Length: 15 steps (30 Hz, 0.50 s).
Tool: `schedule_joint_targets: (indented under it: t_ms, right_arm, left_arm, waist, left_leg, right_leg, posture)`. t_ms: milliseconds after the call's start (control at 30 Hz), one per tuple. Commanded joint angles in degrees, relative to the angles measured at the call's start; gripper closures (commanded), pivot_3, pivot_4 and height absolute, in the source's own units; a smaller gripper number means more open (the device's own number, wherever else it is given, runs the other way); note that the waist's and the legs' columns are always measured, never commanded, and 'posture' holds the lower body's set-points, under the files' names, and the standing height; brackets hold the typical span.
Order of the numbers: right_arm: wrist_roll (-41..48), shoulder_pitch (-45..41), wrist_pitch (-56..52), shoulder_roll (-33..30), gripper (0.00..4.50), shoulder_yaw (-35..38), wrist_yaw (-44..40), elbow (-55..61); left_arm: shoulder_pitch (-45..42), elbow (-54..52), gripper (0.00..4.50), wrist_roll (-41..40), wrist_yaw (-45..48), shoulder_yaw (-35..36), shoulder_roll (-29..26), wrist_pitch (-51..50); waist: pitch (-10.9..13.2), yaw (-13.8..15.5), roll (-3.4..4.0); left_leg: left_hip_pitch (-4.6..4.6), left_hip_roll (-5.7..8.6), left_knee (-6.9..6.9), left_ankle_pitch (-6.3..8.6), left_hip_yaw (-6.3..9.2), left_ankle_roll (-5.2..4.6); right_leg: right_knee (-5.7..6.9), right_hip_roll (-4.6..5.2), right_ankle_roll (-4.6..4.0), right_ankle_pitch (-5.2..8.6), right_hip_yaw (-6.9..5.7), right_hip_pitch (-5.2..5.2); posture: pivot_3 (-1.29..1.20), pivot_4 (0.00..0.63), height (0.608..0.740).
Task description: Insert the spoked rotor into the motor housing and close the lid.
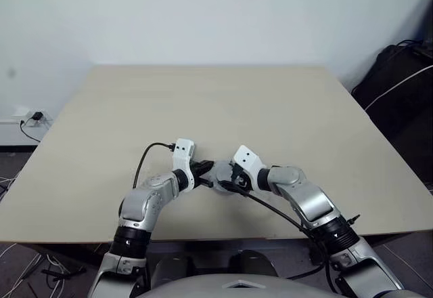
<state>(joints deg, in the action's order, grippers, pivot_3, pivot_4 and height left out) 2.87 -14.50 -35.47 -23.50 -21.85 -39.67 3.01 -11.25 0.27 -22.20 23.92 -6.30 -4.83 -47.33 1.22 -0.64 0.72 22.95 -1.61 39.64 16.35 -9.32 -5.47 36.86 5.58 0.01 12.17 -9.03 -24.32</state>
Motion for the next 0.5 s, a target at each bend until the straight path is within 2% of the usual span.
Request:
schedule_joint_targets:
  t_ms: [33, 467, 500]
  right_arm:
    - [-1.41, 1.13, -1.69, -0.85, 1.23, -0.36, 0.88, -1.17]
    - [-0.7, 1.14, -2.5, -1.01, 1.23, -0.38, 0.22, -1.13]
    - [-0.6, 1.22, -3.22, -1.43, 0.88, -0.61, -0.26, -0.78]
  left_arm:
    - [-1.34, 0.04, 4.5, -0.54, 1.11, -0.83, -0.19, -1.25]
    - [-1.84, 0.29, 4.5, -1.23, 1.41, -1.87, 0.07, -7.18]
    - [-1.76, 0.18, 4.5, -1.2, 1.29, -1.89, 0.14, -7.3]
  waist:
    - [0.01, 0.01, -0.01]
    - [-0.01, 0.1, 0.0]
    - [-0.01, 0.11, 0.0]
  left_leg:
    - [0.0, 0.0, 0.0, 0.0, 0.0, 0.0]
    - [0.0, 0.02, -0.02, 0.0, 0.0, 0.01]
    - [0.0, 0.02, -0.02, 0.0, 0.0, 0.01]
  right_leg:
    - [0.0, 0.0, 0.0, 0.0, 0.0, 0.0]
    - [-0.03, 0.06, 0.0, 0.0, 0.06, 0.0]
    - [-0.03, 0.06, 0.0, 0.0, 0.06, 0.0]
  posture:
    - [0.0, 0.0, 0.74]
    - [0.0, 0.0, 0.74]
    - [0.0, 0.0, 0.74]
